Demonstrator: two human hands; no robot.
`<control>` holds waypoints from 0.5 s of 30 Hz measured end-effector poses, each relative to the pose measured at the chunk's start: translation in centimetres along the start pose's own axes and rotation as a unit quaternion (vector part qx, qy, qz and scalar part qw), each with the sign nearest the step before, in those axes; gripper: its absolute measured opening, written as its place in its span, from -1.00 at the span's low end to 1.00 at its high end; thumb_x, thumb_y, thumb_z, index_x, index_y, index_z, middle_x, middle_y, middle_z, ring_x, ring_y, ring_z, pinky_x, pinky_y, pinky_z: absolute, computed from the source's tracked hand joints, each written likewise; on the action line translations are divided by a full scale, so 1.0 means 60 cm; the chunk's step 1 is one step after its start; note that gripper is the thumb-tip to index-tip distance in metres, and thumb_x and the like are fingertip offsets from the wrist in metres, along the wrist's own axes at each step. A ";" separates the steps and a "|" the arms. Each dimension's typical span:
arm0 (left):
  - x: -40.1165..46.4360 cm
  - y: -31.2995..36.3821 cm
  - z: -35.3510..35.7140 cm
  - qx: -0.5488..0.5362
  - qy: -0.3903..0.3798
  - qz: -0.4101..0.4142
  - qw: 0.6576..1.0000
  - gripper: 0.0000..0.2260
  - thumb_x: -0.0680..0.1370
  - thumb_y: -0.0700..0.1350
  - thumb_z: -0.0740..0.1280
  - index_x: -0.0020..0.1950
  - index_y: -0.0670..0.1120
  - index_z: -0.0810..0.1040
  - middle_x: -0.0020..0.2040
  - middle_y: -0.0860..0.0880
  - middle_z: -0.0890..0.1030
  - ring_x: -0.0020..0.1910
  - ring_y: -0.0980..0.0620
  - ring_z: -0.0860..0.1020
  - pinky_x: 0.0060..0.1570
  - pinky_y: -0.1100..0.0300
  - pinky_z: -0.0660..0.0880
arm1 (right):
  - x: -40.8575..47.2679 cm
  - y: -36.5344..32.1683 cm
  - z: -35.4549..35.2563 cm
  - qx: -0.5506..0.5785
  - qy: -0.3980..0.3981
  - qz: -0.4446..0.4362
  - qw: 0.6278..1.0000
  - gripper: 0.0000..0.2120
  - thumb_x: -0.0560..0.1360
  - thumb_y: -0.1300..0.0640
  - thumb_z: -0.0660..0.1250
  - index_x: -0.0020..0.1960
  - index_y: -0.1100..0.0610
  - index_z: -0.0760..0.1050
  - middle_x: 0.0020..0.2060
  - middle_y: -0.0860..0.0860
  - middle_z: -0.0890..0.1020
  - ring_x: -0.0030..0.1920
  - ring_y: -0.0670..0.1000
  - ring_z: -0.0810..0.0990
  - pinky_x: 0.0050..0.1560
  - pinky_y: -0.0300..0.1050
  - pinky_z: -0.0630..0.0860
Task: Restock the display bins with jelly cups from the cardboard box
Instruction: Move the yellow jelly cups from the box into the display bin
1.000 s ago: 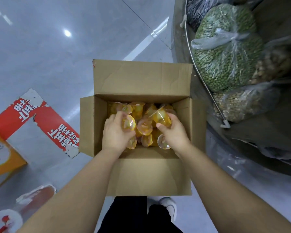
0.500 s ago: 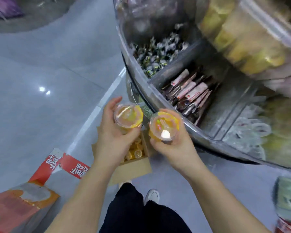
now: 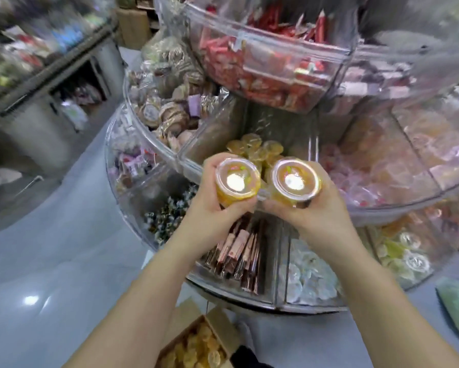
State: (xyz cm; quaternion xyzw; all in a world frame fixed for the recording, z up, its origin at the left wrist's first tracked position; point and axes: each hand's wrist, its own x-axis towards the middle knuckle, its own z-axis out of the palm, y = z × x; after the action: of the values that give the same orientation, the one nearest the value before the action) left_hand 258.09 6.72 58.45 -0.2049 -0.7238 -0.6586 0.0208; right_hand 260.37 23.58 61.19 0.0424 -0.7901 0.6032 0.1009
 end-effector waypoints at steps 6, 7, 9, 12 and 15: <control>0.145 -0.031 0.002 0.040 0.014 -0.052 0.998 -0.55 0.31 -0.15 0.48 0.15 -0.07 0.42 -0.01 0.15 0.54 0.00 0.25 0.52 0.01 0.39 0.43 | 0.142 0.052 -0.013 0.050 0.000 0.087 0.995 -0.57 0.27 0.32 0.52 0.03 -0.01 0.50 -0.09 -0.05 0.67 -0.07 -0.11 0.64 -0.02 -0.20 0.56; 0.165 -0.039 -0.003 0.056 0.006 -0.068 0.996 -0.56 0.30 -0.13 0.49 0.12 -0.01 0.45 -0.01 0.15 0.55 0.02 0.23 0.53 0.05 0.34 0.44 | 0.160 0.061 -0.008 0.072 -0.010 0.118 0.990 -0.59 0.28 0.34 0.49 0.04 0.02 0.52 -0.07 0.01 0.68 -0.04 -0.04 0.65 0.01 -0.12 0.57; 0.200 -0.056 -0.014 0.103 -0.020 -0.089 0.990 -0.57 0.29 -0.13 0.52 0.09 0.13 0.50 0.04 0.15 0.56 0.11 0.15 0.51 0.16 0.17 0.44 | 0.188 0.081 0.008 0.090 -0.019 0.167 0.982 -0.62 0.29 0.37 0.44 0.03 0.04 0.55 -0.05 0.07 0.68 0.01 0.07 0.64 0.04 0.02 0.58; 0.241 -0.084 -0.016 0.153 -0.022 -0.119 0.981 -0.55 0.29 -0.16 0.56 0.05 0.20 0.52 0.09 0.11 0.57 0.17 0.07 0.49 0.24 0.04 0.42 | 0.215 0.112 0.029 0.076 0.007 0.203 0.976 -0.65 0.32 0.31 0.41 0.02 -0.01 0.54 -0.07 0.00 0.67 -0.02 0.01 0.63 -0.01 -0.03 0.59; 0.273 -0.115 -0.012 0.156 0.000 -0.151 0.976 -0.51 0.25 -0.19 0.57 0.12 0.04 0.52 0.05 0.07 0.62 0.08 0.10 0.56 0.16 0.11 0.47 | 0.233 0.134 0.040 0.062 0.043 0.216 0.974 -0.71 0.36 0.26 0.39 0.04 0.01 0.51 -0.07 -0.02 0.64 -0.04 -0.02 0.61 -0.01 -0.06 0.57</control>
State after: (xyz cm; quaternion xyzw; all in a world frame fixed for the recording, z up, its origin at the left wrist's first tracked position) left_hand 240.69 10.10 56.93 -0.0878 -0.8400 -0.5334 -0.0469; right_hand 244.96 24.22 55.95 -0.1488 -0.7364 0.6600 -0.0004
